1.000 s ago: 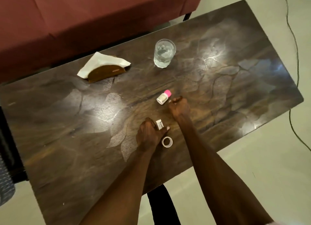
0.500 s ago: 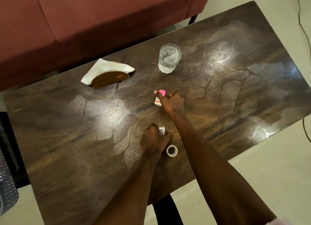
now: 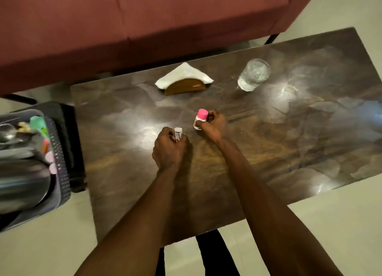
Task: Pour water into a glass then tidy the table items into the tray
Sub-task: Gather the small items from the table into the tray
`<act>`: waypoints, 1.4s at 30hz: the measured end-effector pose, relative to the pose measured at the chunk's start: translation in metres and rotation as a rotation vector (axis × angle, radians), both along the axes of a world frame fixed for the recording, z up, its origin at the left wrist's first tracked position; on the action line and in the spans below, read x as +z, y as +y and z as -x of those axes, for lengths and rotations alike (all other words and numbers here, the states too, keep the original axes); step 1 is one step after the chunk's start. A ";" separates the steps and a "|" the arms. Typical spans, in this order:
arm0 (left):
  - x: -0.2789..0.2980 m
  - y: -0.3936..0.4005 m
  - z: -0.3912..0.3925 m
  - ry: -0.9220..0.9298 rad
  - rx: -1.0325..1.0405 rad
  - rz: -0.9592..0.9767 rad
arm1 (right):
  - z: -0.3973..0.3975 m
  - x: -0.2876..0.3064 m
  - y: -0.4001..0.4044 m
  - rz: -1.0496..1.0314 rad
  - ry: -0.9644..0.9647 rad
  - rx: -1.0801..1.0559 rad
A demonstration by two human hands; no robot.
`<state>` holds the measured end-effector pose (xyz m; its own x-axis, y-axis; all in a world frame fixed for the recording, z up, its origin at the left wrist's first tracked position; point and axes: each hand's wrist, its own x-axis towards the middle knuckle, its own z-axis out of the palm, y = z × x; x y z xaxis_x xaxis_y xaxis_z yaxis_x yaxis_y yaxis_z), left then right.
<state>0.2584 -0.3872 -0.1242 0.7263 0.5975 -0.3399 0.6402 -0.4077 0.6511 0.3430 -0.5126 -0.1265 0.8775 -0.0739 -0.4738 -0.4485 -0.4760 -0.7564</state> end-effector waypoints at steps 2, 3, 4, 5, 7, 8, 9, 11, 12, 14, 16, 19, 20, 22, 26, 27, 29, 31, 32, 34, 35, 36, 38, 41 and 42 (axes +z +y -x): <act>0.013 0.038 0.015 -0.057 0.043 -0.015 | 0.016 0.011 0.038 -0.040 -0.023 0.074; 0.019 0.059 0.024 -0.087 0.073 -0.017 | 0.024 0.017 0.060 -0.061 -0.035 0.110; 0.025 0.080 0.033 -0.118 0.102 -0.016 | 0.032 0.021 0.080 -0.084 -0.044 0.142; 0.029 0.097 0.041 -0.143 0.128 -0.010 | 0.039 0.025 0.098 -0.101 -0.053 0.176; 0.039 0.139 0.065 -0.171 0.218 0.006 | 0.057 0.035 0.141 -0.128 -0.047 0.271; 0.044 0.159 0.078 -0.176 0.278 0.016 | 0.066 0.039 0.163 -0.137 -0.036 0.321; 0.048 0.177 0.092 -0.179 0.330 0.021 | 0.074 0.042 0.181 -0.139 -0.024 0.363; 0.054 0.206 0.119 -0.162 0.396 -0.009 | 0.086 0.047 0.214 -0.123 -0.027 0.445; 0.056 0.220 0.133 -0.138 0.415 -0.038 | 0.092 0.050 0.232 -0.116 -0.029 0.482; 0.057 0.244 0.158 -0.080 0.442 -0.095 | 0.105 0.054 0.264 -0.124 -0.029 0.540; 0.052 0.261 0.177 -0.014 0.457 -0.133 | 0.116 0.055 0.290 -0.134 -0.024 0.598; 0.041 0.279 0.198 0.109 0.428 -0.188 | 0.130 0.050 0.324 -0.122 -0.036 0.714; 0.038 0.281 0.202 0.139 0.408 -0.202 | 0.132 0.049 0.332 -0.116 -0.043 0.742; 0.029 0.288 0.210 0.181 0.361 -0.228 | 0.137 0.044 0.349 -0.100 -0.045 0.784; 0.011 0.296 0.218 0.311 0.223 -0.338 | 0.140 0.034 0.370 -0.020 -0.071 0.853; 0.007 0.297 0.219 0.338 0.202 -0.358 | 0.141 0.031 0.374 0.000 -0.074 0.869; -0.001 0.299 0.217 0.373 0.181 -0.375 | 0.143 0.026 0.380 0.052 -0.109 0.921; -0.007 0.300 0.214 0.390 0.181 -0.372 | 0.144 0.021 0.386 0.102 -0.171 0.982; -0.009 0.300 0.211 0.392 0.187 -0.364 | 0.145 0.019 0.389 0.134 -0.208 1.018; -0.013 0.301 0.207 0.372 0.202 -0.338 | 0.145 0.013 0.395 0.215 -0.282 1.095; -0.014 0.302 0.206 0.353 0.211 -0.326 | 0.145 0.012 0.397 0.254 -0.312 1.134; -0.016 0.302 0.205 0.342 0.215 -0.319 | 0.145 0.009 0.399 0.287 -0.337 1.169; -0.021 0.305 0.204 0.376 0.192 -0.330 | 0.145 0.006 0.403 0.339 -0.380 1.222; -0.026 0.310 0.204 0.440 0.154 -0.327 | 0.148 0.003 0.407 0.375 -0.446 1.267; -0.027 0.310 0.202 0.447 0.148 -0.318 | 0.149 0.002 0.409 0.384 -0.467 1.280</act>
